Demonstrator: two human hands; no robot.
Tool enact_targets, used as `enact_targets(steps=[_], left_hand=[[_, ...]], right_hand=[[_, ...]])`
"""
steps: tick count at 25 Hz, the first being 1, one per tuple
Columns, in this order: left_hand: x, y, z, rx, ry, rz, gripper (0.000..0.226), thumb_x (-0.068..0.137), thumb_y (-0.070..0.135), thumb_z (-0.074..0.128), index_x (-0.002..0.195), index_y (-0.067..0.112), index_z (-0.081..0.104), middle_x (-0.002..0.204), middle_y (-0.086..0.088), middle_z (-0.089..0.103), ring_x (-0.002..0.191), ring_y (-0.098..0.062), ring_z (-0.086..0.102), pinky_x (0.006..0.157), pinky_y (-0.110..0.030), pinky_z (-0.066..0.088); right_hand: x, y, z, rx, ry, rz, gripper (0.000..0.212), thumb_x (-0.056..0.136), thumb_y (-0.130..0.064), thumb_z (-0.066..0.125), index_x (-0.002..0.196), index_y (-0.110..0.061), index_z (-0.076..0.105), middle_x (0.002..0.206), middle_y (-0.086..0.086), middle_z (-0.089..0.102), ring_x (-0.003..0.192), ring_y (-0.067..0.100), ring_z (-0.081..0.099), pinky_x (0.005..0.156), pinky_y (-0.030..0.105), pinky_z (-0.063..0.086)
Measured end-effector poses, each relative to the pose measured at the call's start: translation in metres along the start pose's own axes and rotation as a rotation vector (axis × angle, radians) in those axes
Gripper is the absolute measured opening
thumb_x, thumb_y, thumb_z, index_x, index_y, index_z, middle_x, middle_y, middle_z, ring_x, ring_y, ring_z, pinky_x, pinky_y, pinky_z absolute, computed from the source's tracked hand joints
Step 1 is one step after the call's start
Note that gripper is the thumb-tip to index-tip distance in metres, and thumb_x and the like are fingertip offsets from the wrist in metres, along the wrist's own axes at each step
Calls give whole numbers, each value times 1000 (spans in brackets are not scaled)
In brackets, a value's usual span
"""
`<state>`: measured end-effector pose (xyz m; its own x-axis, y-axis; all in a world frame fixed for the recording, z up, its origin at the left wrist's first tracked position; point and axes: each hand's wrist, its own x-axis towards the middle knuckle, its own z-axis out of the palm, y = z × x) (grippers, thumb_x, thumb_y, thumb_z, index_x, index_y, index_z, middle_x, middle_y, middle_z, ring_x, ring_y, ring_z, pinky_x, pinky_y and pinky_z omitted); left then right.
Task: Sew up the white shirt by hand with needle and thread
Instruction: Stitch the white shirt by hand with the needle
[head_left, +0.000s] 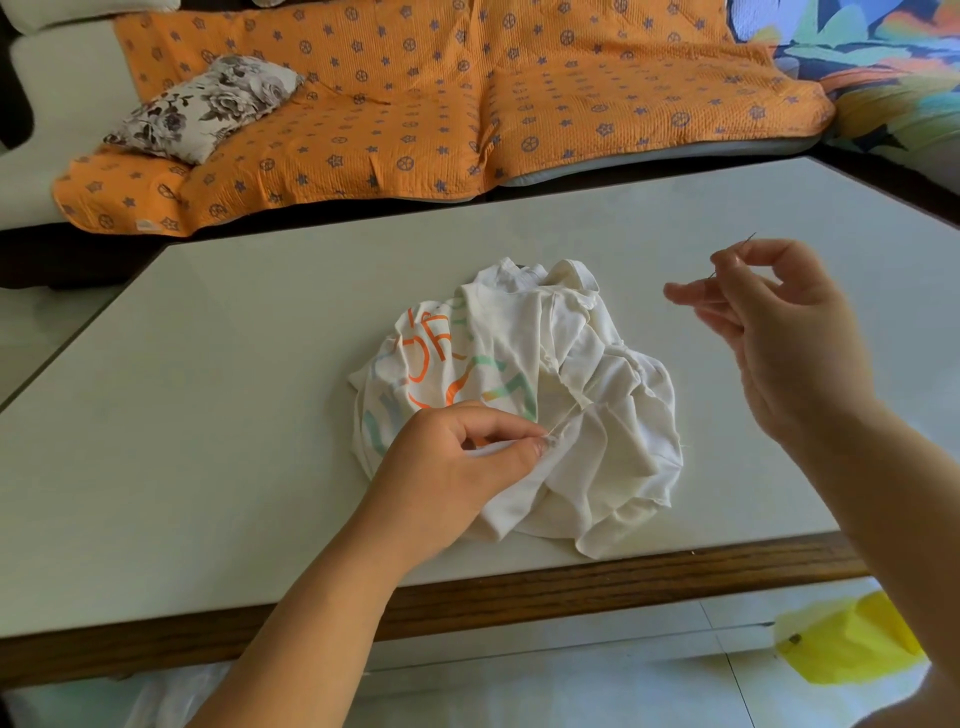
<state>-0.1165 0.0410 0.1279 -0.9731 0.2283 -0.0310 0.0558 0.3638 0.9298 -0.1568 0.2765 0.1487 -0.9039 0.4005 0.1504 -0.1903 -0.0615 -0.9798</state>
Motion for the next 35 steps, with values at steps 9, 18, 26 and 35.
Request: enact_targets(steps=[9,18,26,35], left_hand=[[-1,-1,-5,8,-33,-46,12,82,26,73,81,36,78,86,22,72,86,4,65,75,-8,45],[-3,-1,-8,11,-36,-59,11,82,28,72,82,37,78,85,18,73,87,0,65,81,-15,47],[1,-2,-6,45,-55,-16,8,83,32,73,83,39,77,89,13,74,95,-19,65,89,-28,51],[1,-2,-14,134,-12,37,17,83,25,72,74,39,76,74,17,70,71,2,61,66,-8,44]], right_hand=[[9,13,-7,-486,69,-127,8,99,-27,53,98,-20,57,79,-9,72,36,9,37,33,12,25],[10,15,-8,-682,62,-132,9,99,-28,47,99,-29,57,87,-6,74,63,1,53,57,25,38],[-71,-10,32,-648,-570,-126,13,96,-15,57,90,-24,66,69,-18,68,42,3,59,44,16,46],[-70,-1,25,-642,-614,-54,18,91,-12,62,91,-24,75,63,-14,70,52,-2,64,55,7,47]])
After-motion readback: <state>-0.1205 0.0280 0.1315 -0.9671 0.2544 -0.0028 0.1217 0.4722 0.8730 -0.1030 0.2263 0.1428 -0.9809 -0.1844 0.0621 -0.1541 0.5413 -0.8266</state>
